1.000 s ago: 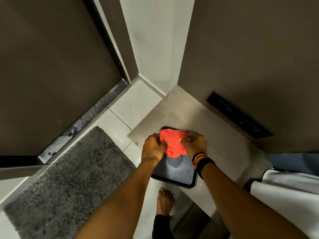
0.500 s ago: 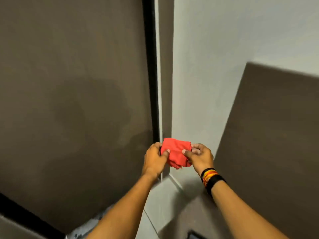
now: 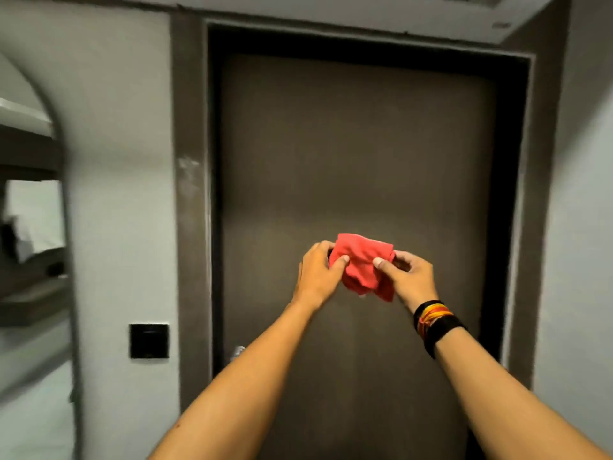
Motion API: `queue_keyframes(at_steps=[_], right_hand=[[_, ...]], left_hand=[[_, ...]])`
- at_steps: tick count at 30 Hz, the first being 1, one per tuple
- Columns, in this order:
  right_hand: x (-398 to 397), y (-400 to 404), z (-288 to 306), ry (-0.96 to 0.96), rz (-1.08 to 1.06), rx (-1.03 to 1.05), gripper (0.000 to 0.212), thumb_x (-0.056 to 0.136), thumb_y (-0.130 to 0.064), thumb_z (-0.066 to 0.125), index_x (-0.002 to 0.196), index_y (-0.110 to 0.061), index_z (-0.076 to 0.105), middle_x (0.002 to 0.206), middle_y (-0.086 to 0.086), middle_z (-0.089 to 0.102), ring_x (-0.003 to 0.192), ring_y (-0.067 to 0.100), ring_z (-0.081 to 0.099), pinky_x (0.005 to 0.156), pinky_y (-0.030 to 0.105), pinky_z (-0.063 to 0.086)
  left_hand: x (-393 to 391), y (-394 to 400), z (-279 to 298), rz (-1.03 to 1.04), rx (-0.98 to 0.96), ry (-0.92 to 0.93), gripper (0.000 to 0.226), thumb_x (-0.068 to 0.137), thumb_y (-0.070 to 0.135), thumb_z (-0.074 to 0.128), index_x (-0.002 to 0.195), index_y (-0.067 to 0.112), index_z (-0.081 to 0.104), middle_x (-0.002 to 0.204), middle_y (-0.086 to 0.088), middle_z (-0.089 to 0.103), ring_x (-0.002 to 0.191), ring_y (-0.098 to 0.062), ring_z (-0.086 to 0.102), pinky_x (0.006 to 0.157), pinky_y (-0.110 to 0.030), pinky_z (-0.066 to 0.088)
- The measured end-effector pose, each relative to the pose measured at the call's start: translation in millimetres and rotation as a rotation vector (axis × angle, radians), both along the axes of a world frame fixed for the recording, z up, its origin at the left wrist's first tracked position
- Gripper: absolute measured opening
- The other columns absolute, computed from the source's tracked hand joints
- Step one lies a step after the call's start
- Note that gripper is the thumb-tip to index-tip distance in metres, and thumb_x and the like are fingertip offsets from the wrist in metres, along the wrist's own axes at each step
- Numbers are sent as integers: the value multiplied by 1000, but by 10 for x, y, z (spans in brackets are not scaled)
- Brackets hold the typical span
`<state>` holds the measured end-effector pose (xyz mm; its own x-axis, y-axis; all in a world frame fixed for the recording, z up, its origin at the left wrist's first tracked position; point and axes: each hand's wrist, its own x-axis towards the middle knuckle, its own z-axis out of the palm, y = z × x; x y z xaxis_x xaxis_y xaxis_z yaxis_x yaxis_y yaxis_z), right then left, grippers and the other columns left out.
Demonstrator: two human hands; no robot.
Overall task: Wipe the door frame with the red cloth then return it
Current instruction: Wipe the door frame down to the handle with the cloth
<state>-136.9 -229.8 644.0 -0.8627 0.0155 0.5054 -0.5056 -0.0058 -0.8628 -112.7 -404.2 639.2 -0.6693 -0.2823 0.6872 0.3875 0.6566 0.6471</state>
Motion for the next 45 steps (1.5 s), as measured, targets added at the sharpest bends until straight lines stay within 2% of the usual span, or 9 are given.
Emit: queue_keyframes(at_steps=[6,12,15,18,21,29,33,37,45], right_hand=[[405,-1474,635,58,292,-41,31,90,-12,76,115,4,71,106,23,75,89,25,68,85,41,59],[616,-2619,791,-72,449,-82,26,86,-7,76,106,9,71,71,12,72,52,22,65,56,32,55],[595,-2977,847,-142,494,-164,13,89,-5,70,101,-5,75,94,21,78,71,28,73,75,49,62],[484,-3222,1019,-77,372,-184,19,89,-6,63,99,-16,75,109,23,76,97,40,74,91,63,58],[352,-3388,1283,146,132,-105,30,85,-12,60,111,-20,73,109,3,76,109,29,72,97,49,59],[-36,-3988,1658,1033,-629,395,50,90,-5,54,137,-21,58,153,4,52,147,28,42,119,49,36],[-384,-4265,1046,1026,-587,760,65,95,-6,56,156,-17,37,168,9,29,157,31,23,126,58,22],[-597,-4363,418,964,-514,694,76,92,-20,59,161,-18,26,172,8,15,161,29,8,129,58,11],[-668,-4513,1601,995,-622,635,70,103,-53,32,163,-20,16,172,9,10,160,31,7,129,59,7]], left_hand=[[649,-1307,637,171,15,137,15,93,26,69,101,13,70,100,-7,71,93,-25,67,84,-39,54],[931,-2225,777,263,7,146,17,96,29,65,105,16,70,101,-5,72,95,-24,69,89,-43,59],[927,-2601,788,304,-91,132,25,98,39,63,116,23,69,116,-1,68,107,-21,68,95,-44,59],[837,-2995,788,470,-282,153,45,104,42,51,144,23,54,147,-2,55,136,-20,54,114,-39,48],[674,-3498,729,623,-364,176,54,108,37,39,159,20,36,167,-4,36,155,-21,33,127,-35,30],[71,-4094,405,785,-462,219,62,110,25,32,165,12,9,175,-8,-1,163,-25,-5,133,-39,8],[-191,-4127,317,769,-613,218,64,110,25,32,165,10,4,174,-10,-7,162,-27,-5,132,-41,1],[-399,-4220,256,754,-667,242,64,110,31,23,165,13,-3,174,-6,-15,163,-23,-10,132,-38,-6],[-515,-4384,192,792,-734,381,61,107,25,29,165,9,15,175,-9,7,163,-25,4,134,-39,1]])
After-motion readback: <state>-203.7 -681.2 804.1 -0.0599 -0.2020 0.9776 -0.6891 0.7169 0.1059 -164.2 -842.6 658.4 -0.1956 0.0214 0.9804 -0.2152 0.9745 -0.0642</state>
